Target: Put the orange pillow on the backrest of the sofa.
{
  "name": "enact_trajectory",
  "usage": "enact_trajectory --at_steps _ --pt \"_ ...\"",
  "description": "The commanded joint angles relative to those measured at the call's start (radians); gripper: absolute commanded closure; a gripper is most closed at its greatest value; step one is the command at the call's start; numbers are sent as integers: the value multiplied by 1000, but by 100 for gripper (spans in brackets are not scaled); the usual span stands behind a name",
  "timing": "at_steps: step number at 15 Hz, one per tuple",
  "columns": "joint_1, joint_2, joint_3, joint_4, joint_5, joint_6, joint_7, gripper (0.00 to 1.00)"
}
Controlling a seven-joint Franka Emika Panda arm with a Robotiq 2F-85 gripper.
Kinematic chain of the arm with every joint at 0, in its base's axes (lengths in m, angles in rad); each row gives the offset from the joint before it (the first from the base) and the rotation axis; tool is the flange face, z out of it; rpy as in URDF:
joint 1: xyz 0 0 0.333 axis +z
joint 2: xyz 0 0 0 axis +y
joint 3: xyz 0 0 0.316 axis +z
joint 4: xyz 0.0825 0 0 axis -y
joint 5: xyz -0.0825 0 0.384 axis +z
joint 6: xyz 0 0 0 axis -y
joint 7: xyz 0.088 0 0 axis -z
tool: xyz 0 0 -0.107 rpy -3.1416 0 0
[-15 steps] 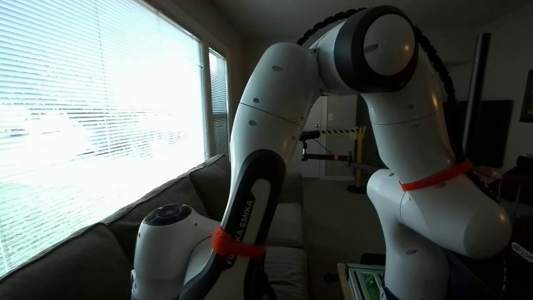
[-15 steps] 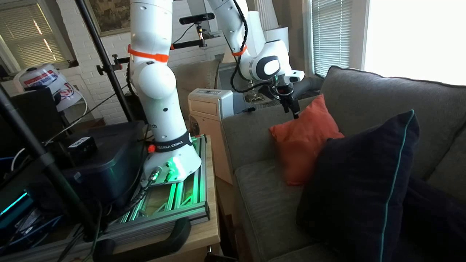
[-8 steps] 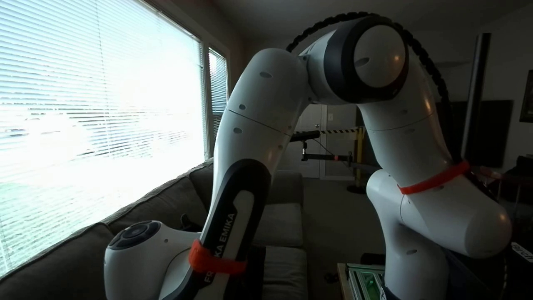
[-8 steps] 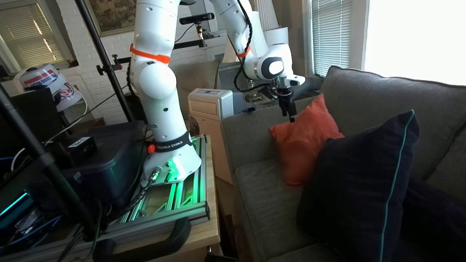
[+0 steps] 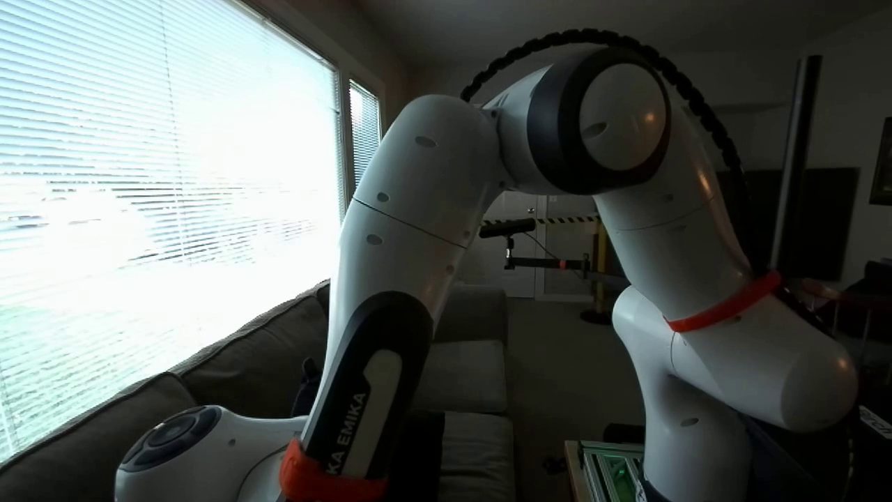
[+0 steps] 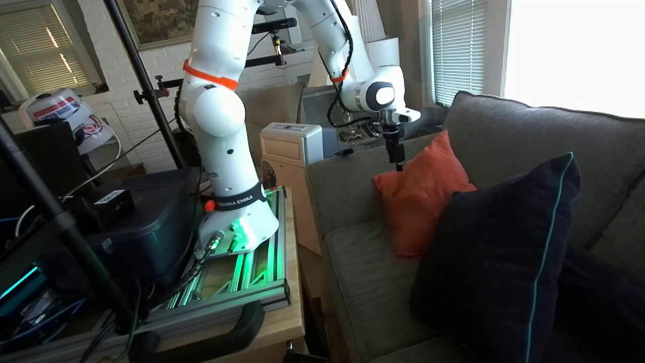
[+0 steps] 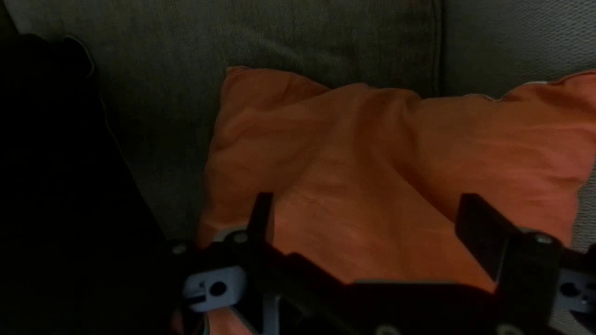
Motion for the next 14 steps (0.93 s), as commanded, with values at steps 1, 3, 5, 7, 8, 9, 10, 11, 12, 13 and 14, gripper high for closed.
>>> enact_trajectory --at_steps 1,3,5,7,8,9,10,11,12,13,14 --pt "14 66 16 52 2 32 56 0" --pt "31 91 9 69 -15 43 71 0" --pt "49 112 -6 88 -34 25 68 0" --pt "71 130 -31 112 -54 16 77 0" --pt "74 139 -36 120 -53 31 83 0" --pt "73 147 -37 131 -42 39 88 0" --pt "72 155 -38 141 -30 54 99 0" --pt "72 162 -39 151 -24 67 111 0" --pt "69 168 -37 156 -18 96 120 0" --pt "71 174 -39 162 -16 122 130 0" --pt "73 182 -40 167 -12 151 136 0"
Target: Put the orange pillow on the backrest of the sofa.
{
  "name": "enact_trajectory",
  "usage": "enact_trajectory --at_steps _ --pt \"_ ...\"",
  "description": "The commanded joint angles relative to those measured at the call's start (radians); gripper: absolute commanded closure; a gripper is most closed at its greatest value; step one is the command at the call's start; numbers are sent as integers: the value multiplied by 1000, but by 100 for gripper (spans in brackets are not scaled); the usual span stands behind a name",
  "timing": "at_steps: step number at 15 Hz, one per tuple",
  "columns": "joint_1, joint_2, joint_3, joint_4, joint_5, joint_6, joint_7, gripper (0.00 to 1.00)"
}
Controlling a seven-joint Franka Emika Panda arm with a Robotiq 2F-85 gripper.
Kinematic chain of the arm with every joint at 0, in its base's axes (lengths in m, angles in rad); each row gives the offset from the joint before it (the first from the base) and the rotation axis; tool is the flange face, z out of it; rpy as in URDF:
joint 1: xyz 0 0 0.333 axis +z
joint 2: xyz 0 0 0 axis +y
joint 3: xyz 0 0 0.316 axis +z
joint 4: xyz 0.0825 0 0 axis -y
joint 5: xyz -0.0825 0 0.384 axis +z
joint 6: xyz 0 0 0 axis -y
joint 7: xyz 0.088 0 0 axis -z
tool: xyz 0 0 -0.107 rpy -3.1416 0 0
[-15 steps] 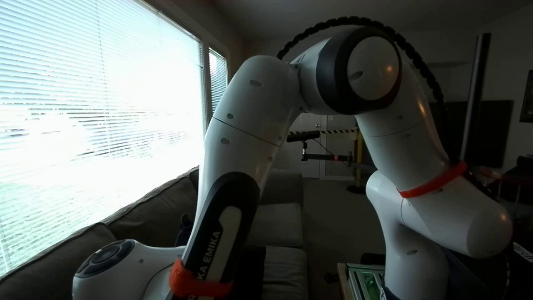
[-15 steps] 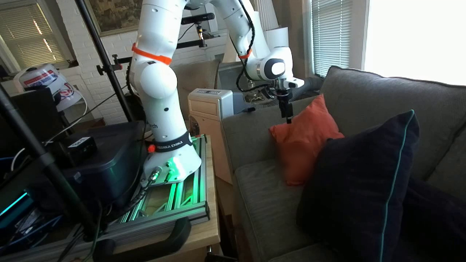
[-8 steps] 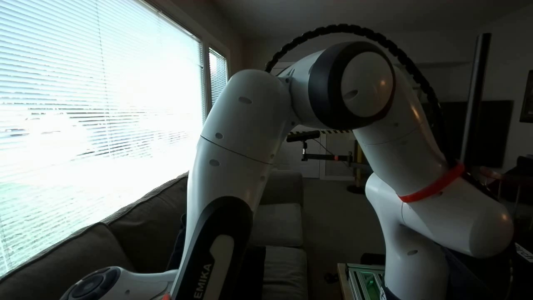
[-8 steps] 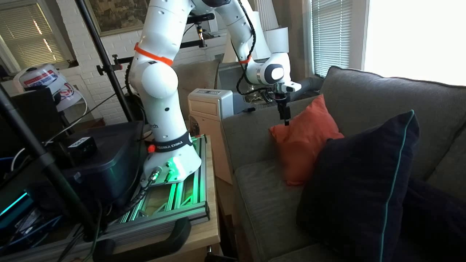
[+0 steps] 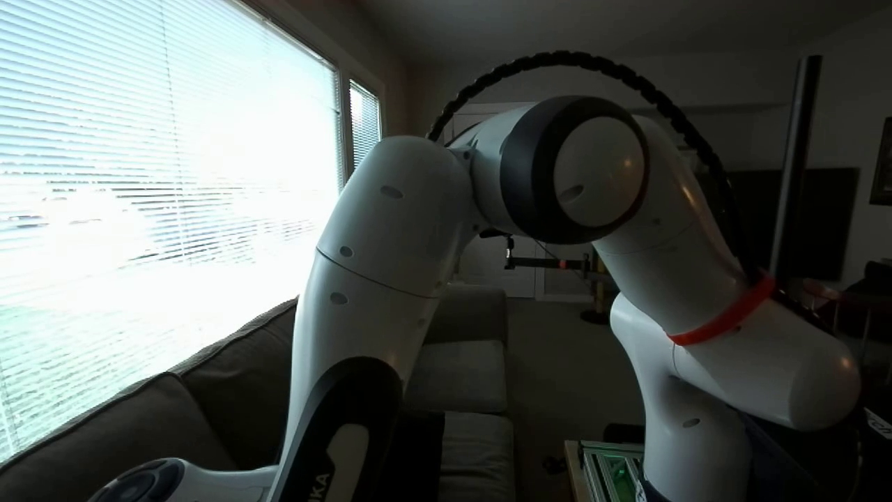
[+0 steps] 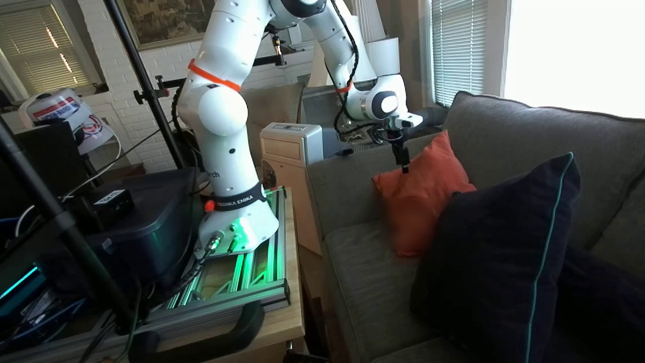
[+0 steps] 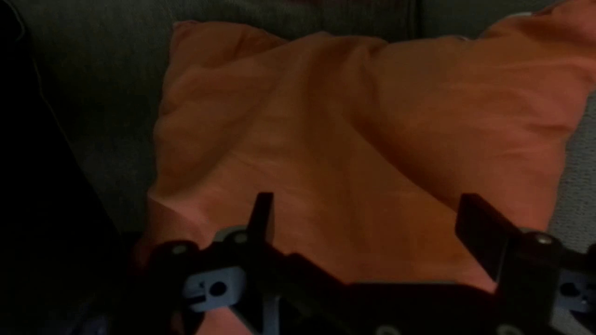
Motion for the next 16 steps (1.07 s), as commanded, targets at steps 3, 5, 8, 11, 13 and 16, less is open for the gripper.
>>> enact_trajectory --at_steps 3,5,8,11,13,16 --pt "19 68 -10 50 22 133 52 0" --pt "28 87 -11 65 33 164 54 0" --pt "45 115 -16 94 43 207 54 0" --pt "66 147 -24 122 47 229 41 0" --pt "82 170 -29 137 44 232 31 0" --pt "109 201 -41 156 39 220 17 16"
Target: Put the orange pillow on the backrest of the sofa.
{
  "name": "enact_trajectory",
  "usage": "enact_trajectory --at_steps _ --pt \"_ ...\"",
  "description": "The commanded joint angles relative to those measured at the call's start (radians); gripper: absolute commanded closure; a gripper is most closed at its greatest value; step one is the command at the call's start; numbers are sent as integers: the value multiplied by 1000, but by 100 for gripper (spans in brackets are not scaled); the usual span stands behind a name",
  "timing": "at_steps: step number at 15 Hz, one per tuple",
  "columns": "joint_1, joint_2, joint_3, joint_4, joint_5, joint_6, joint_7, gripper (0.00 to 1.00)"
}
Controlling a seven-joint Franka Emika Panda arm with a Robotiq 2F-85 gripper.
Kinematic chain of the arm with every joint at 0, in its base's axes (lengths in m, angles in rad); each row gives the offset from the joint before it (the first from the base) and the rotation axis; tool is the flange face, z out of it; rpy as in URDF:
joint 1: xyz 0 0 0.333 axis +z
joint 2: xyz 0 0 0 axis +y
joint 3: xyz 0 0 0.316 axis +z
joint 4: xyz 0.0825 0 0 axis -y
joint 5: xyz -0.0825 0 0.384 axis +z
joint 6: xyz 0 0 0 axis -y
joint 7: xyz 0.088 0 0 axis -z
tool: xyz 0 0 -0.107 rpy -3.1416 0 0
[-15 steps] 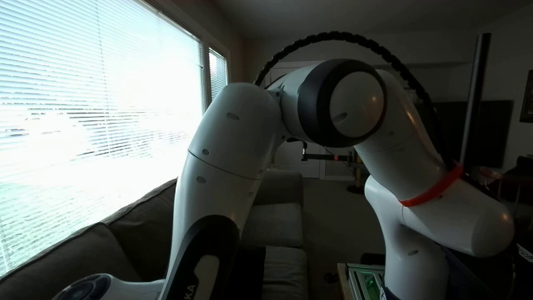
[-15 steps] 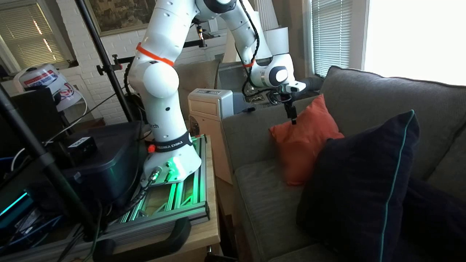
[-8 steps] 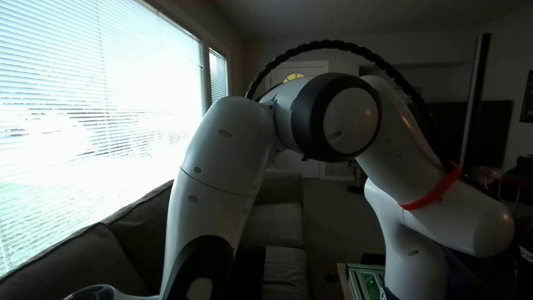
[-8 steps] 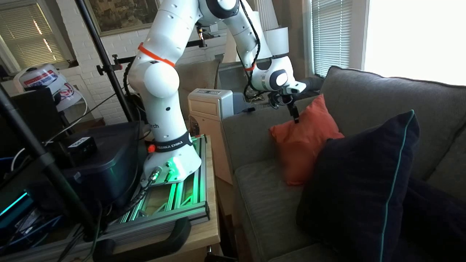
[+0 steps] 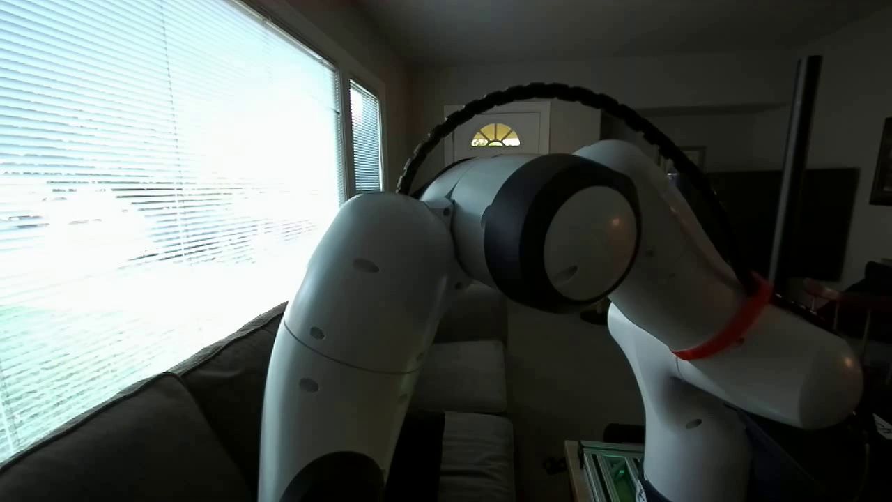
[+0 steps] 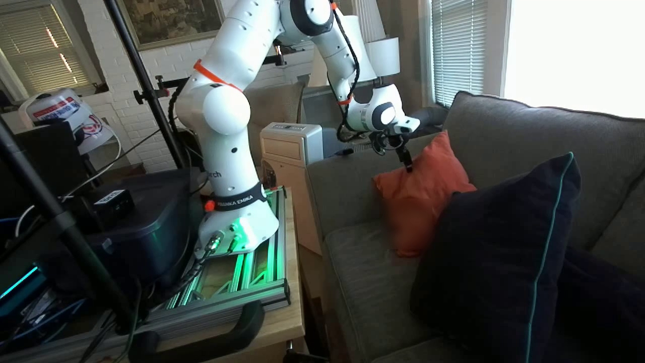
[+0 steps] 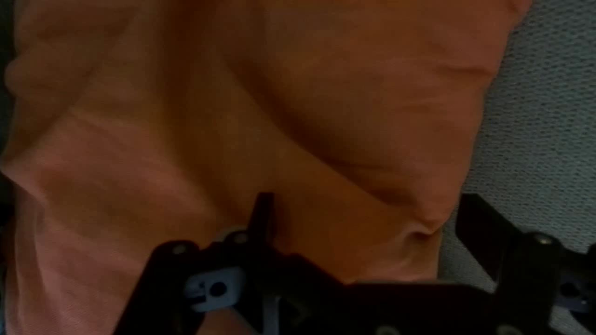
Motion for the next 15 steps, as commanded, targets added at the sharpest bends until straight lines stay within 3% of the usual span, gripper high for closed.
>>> enact_trajectory --at_steps 1,5,10,13,15 --pt "43 63 -28 45 15 4 -31 28" --pt "71 95 -44 67 21 -12 -45 60" --pt "52 84 -29 69 36 -34 -73 97" --pt "31 54 -20 62 61 -64 -74 100" --pt "-19 16 21 54 94 -120 -94 99"
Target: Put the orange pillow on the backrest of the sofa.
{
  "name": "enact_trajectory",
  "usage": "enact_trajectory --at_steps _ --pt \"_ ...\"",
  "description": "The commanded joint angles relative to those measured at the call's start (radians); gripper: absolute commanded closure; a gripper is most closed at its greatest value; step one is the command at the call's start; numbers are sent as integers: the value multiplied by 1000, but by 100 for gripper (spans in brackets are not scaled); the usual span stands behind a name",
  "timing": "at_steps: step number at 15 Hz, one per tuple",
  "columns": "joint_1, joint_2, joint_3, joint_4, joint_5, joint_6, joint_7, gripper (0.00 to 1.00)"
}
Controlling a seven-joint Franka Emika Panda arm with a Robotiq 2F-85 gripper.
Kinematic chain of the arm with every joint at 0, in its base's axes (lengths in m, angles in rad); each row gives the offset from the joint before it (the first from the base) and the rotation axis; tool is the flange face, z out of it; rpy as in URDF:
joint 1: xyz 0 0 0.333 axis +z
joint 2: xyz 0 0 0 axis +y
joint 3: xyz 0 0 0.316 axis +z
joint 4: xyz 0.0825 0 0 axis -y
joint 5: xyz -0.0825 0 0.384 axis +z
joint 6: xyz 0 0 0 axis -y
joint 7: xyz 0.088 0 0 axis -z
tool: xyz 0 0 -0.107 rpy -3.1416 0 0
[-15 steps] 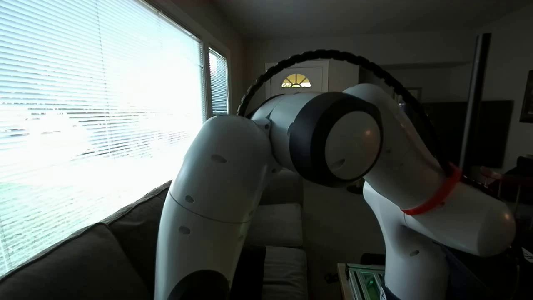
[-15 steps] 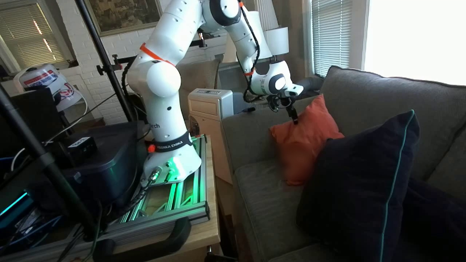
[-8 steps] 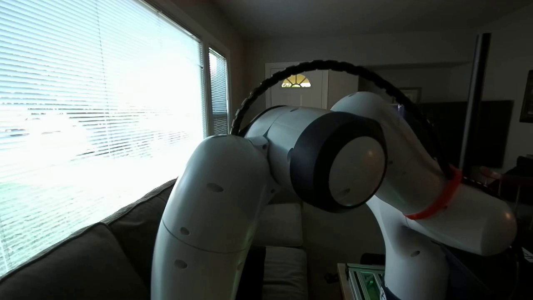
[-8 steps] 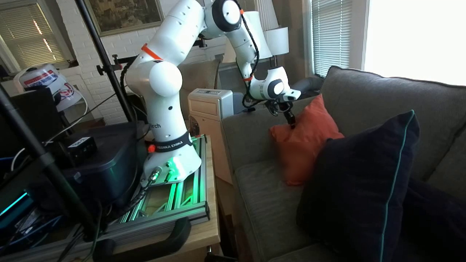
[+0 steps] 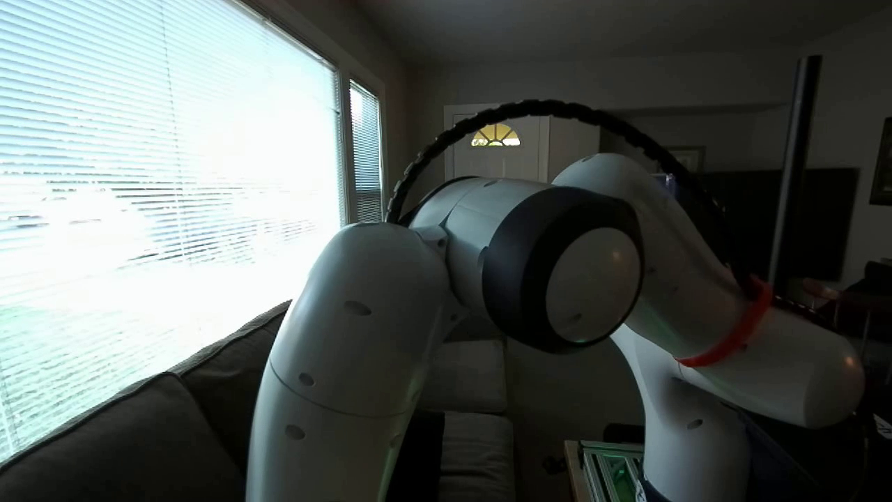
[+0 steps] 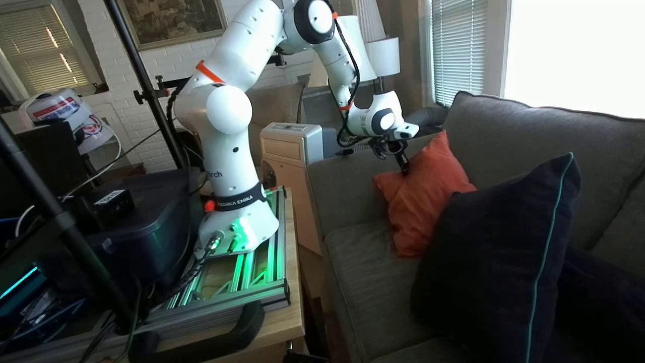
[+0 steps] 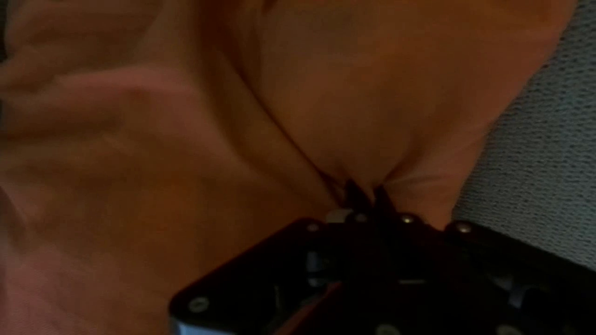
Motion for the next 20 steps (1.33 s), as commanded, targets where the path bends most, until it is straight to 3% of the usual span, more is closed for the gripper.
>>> enact_trajectory --at_steps 1,4,6,15,20 --pt "-113 -75 99 -6 72 -129 -78 99" --pt "-241 -148 213 -22 139 -231 -180 99" --pt "-294 -188 245 -20 172 -304 -222 99" --pt "-450 -305 319 -3 259 -579 -433 99" --pt "-480 -386 298 -12 269 -643 -472 99"
